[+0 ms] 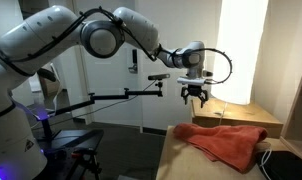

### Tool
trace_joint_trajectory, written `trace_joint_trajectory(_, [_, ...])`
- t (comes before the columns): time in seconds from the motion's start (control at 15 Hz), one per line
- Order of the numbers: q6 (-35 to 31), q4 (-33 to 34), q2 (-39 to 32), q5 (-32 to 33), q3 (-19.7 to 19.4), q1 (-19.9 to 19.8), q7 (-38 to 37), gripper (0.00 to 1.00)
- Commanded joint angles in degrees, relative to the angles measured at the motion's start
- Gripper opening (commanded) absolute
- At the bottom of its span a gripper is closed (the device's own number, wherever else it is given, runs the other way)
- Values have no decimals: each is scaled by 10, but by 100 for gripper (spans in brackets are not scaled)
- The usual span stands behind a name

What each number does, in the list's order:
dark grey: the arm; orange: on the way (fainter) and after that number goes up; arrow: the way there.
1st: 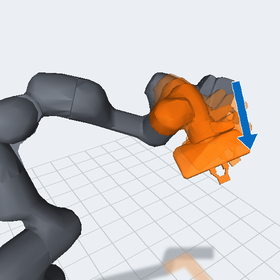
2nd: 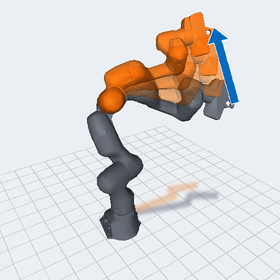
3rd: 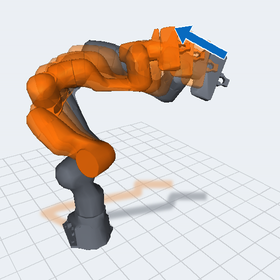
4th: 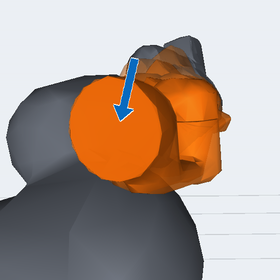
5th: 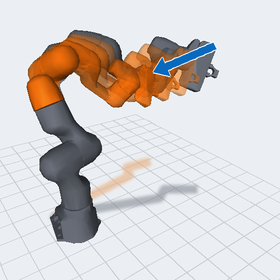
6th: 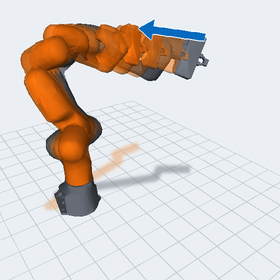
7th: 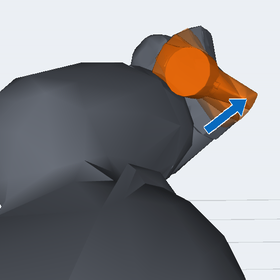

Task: Unfold the orange towel

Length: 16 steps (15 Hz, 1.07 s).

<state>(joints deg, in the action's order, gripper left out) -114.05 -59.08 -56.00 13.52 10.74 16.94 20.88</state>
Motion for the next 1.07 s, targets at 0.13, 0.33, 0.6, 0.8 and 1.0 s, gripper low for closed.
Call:
trace_joint_trajectory(0.13, [31, -122, 89, 22, -10, 1, -15, 100])
trace_joint_trajectory(0.33, [25, -182, 125, 28, -8, 1, -13, 100])
trace_joint_trajectory(0.6, [18, -254, 165, 26, -8, -4, -12, 100])
trace_joint_trajectory(0.8, [11, -304, 190, 26, -6, -10, -12, 100])
trace_joint_trajectory(1.0, [5, -346, 210, 20, -3, -21, -9, 100])
